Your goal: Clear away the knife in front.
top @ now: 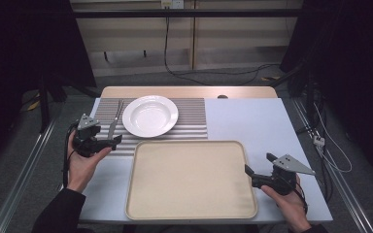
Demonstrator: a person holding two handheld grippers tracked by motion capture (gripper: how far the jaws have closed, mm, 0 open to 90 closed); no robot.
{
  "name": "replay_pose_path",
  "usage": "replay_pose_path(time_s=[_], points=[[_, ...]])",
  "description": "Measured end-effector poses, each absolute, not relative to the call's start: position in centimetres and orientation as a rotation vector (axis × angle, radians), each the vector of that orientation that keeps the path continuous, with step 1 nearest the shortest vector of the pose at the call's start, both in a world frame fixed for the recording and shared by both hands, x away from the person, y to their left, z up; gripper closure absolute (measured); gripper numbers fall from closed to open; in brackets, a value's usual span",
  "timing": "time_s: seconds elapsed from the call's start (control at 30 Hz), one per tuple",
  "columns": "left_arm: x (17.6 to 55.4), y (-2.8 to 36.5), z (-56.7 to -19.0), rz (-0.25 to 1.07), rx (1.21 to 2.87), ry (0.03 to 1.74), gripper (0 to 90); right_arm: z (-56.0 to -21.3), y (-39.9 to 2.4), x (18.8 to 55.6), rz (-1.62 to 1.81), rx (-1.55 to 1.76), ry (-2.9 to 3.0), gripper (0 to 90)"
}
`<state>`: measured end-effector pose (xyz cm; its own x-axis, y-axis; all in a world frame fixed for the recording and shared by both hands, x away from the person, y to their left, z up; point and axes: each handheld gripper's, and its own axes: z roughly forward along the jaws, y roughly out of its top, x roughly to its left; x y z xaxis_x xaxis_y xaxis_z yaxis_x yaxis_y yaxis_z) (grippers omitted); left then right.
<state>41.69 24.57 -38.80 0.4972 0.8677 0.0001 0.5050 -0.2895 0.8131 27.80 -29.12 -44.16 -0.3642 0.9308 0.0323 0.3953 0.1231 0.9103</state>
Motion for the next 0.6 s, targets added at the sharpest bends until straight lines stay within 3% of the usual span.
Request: replay_pose_path(time_s=[0.6], points=[[48.0, 25.7, -38.9, 0.597, 2.012, 1.232, 20.6, -44.3, -29.2, 28.0, 1.211, 1.286, 1.842, 8.6]])
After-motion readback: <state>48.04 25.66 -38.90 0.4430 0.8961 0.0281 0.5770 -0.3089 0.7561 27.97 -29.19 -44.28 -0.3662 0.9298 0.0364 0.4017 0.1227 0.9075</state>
